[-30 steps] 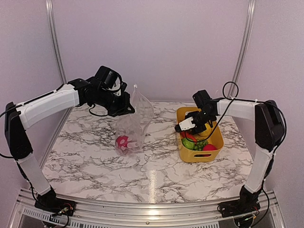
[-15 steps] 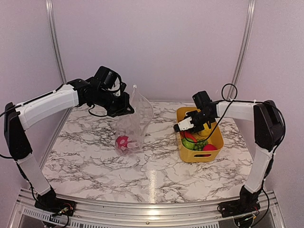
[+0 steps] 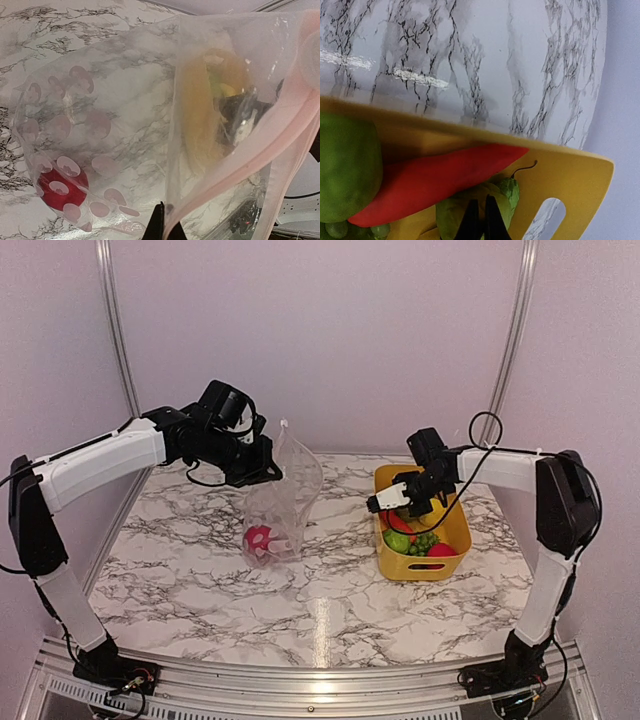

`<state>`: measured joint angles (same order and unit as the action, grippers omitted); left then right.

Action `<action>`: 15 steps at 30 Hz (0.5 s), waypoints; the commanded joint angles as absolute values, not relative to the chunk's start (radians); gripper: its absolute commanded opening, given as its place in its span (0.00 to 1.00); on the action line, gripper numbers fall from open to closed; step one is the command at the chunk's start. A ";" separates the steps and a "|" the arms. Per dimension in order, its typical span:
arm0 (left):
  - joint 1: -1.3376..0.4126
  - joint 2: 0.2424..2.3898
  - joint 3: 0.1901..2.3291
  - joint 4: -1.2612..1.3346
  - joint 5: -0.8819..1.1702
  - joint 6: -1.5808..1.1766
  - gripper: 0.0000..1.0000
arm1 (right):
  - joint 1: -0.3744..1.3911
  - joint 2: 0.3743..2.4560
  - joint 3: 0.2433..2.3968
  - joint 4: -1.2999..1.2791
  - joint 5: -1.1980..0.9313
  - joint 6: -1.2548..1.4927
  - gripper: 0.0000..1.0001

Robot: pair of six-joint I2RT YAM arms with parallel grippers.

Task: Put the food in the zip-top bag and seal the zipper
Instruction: Pick up the fake fruit from the bin.

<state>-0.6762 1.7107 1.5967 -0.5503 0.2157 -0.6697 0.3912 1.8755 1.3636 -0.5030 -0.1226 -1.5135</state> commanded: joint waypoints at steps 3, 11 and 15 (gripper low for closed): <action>-0.675 1.700 1.578 -0.552 0.223 -0.665 0.00 | 0.374 1.791 1.482 -0.666 -0.154 -1.370 0.00; -0.675 1.712 1.585 -0.541 0.228 -0.666 0.00 | 0.424 1.658 1.579 -0.768 -0.217 -1.229 0.00; -0.675 1.730 1.606 -0.540 0.243 -0.673 0.00 | 0.497 1.629 1.682 -0.797 -0.251 -1.146 0.00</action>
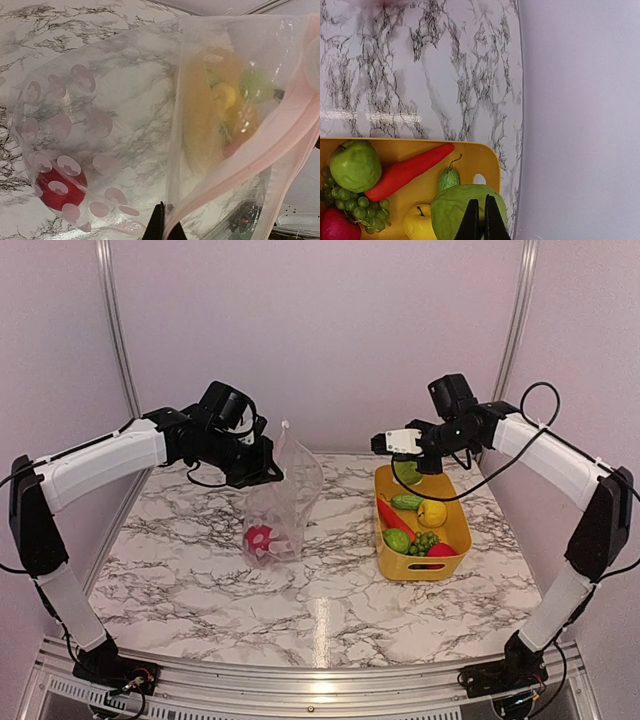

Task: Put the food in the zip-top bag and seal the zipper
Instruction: Pick up the fake fruit from the bin, then place the fake fruit in the zipper food storage bag.

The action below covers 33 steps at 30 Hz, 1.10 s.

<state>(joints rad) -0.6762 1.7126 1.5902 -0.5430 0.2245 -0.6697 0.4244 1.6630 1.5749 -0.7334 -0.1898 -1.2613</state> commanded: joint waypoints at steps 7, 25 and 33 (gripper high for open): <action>-0.675 1.744 1.614 -0.529 0.253 -0.680 0.00 | 0.638 1.681 1.921 -0.776 -0.337 -0.942 0.00; -0.675 1.713 1.647 -0.513 0.256 -0.723 0.00 | 0.764 1.742 1.973 -0.525 -0.618 -0.464 0.00; -0.675 1.683 1.661 -0.473 0.281 -0.764 0.00 | 0.764 1.772 1.920 -0.520 -0.595 -0.439 0.00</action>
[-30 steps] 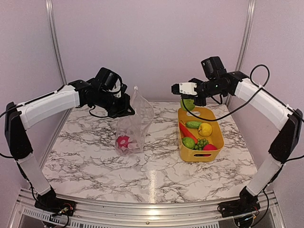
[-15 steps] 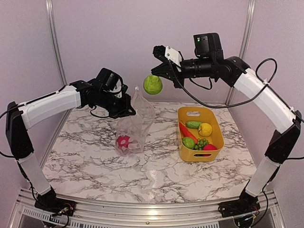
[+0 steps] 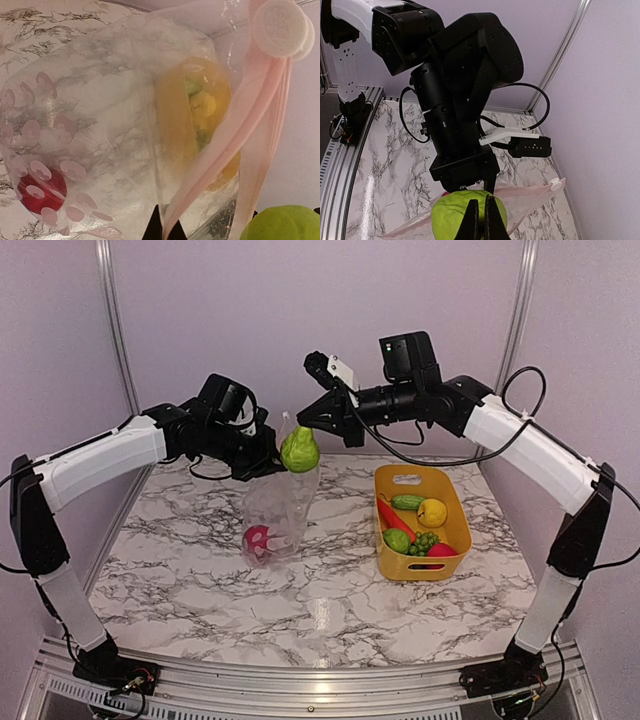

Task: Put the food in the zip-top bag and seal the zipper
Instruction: Place the fake fruit in the zipper food storage bag.

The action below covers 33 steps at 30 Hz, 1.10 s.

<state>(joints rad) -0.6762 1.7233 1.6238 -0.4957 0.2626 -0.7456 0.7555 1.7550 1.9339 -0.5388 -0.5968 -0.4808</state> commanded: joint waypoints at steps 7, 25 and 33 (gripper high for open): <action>-0.675 1.671 1.684 -0.495 0.287 -0.759 0.00 | 0.764 1.768 1.859 -0.488 -0.480 -0.431 0.00; -0.675 1.658 1.698 -0.486 0.298 -0.787 0.00 | 0.810 1.796 1.813 -0.437 -0.266 -0.437 0.02; -0.675 1.653 1.697 -0.495 0.290 -0.782 0.00 | 0.810 1.807 1.834 -0.411 -0.197 -0.427 0.27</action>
